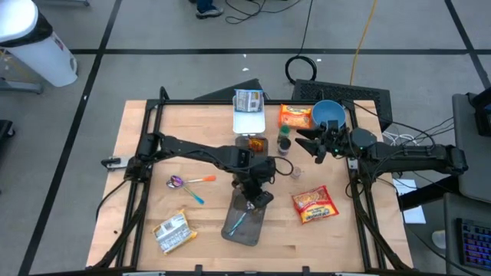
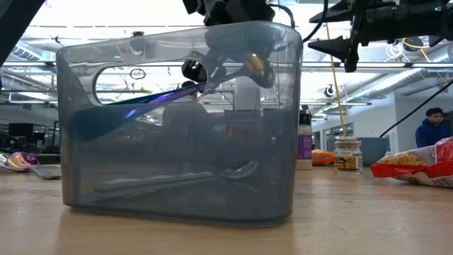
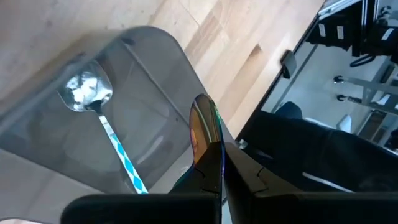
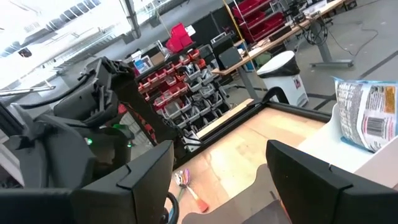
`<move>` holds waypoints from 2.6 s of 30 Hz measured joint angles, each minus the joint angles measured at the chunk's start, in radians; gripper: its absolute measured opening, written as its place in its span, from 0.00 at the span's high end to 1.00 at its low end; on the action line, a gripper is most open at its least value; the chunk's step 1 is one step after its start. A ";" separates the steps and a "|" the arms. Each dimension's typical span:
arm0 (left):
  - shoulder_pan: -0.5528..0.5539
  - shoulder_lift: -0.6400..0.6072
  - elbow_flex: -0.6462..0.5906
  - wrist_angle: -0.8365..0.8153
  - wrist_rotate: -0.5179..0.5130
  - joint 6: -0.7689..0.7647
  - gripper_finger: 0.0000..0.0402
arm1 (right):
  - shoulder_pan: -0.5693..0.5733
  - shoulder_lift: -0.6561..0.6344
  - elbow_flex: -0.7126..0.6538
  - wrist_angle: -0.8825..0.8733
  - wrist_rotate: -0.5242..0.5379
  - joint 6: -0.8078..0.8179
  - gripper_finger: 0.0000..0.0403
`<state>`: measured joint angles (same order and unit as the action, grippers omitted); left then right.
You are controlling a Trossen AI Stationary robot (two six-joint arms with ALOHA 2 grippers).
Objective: Pick & Place Food Item
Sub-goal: Put the blue spoon into the bottom black bin, then put the black seasoning bottle into the top black bin
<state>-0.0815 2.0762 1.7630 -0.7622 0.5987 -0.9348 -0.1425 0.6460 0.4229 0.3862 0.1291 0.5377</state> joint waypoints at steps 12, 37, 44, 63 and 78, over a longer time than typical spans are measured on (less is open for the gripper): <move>0.022 0.049 0.000 0.022 0.036 -0.017 0.99 | 0.000 -0.002 0.000 0.006 0.000 0.007 0.37; 0.086 0.066 -0.068 0.015 0.015 -0.098 0.98 | 0.000 -0.010 0.000 0.006 -0.003 0.021 0.37; 0.085 0.066 -0.073 0.082 0.007 -0.142 0.97 | 0.000 -0.010 0.000 0.006 -0.003 0.019 0.37; 0.087 0.066 -0.073 0.135 -0.049 -0.201 0.94 | 0.000 -0.010 0.000 0.006 -0.003 0.019 0.37; 0.088 0.066 -0.073 0.152 -0.076 -0.197 0.92 | 0.000 -0.010 0.000 0.006 -0.003 0.019 0.37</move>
<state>0.0063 2.1422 1.6901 -0.6100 0.5232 -1.1317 -0.1421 0.6365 0.4232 0.3920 0.1261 0.5564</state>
